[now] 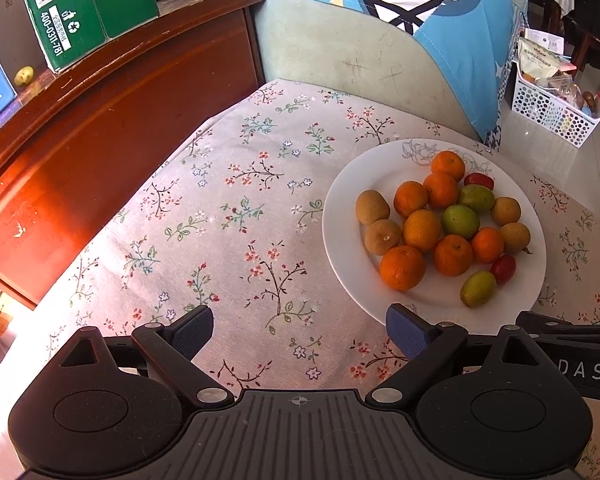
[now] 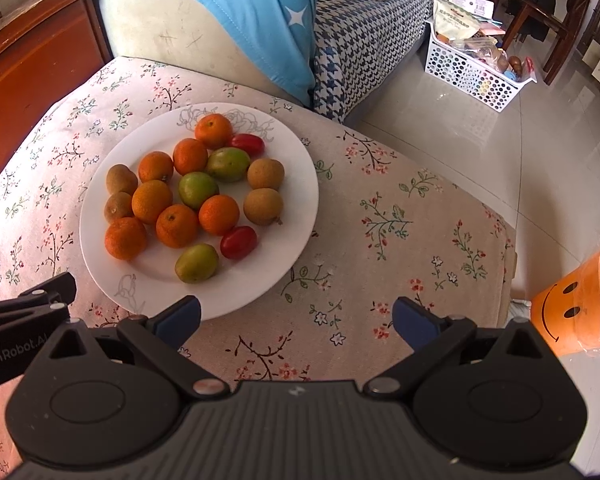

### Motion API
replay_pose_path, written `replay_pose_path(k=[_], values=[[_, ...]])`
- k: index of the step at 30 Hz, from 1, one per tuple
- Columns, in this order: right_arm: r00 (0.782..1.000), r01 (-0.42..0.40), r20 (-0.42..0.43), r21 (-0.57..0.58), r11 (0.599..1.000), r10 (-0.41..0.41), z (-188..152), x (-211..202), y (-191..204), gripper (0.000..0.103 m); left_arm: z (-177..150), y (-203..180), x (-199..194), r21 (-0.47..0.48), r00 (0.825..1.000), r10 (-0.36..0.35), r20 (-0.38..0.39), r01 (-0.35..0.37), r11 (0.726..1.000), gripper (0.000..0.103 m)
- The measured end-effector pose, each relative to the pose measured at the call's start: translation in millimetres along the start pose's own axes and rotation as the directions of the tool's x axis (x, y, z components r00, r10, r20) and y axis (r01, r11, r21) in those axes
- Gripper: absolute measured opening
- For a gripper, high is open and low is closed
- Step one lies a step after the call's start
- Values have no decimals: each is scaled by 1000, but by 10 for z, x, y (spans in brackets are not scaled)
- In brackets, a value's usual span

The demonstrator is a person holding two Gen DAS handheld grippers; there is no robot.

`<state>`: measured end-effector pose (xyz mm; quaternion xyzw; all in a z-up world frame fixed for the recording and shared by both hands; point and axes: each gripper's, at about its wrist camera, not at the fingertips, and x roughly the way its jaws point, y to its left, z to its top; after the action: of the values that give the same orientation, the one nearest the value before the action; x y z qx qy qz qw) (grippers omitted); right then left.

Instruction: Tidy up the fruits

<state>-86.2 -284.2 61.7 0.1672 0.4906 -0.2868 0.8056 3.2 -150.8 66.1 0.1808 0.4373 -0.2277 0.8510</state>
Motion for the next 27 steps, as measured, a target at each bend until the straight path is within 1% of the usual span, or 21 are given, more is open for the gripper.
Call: replay_pose_path(k=[17,27], values=[[1000,-15,12,-39,999,16,-50,-9,94,102,-55,38,-10,5,999,37,-12,-37,999,95],[997,-70,15,-59,996,71,-159,-58,177,102,-168,142,-126,19,997,76,-2,-76,997,95]])
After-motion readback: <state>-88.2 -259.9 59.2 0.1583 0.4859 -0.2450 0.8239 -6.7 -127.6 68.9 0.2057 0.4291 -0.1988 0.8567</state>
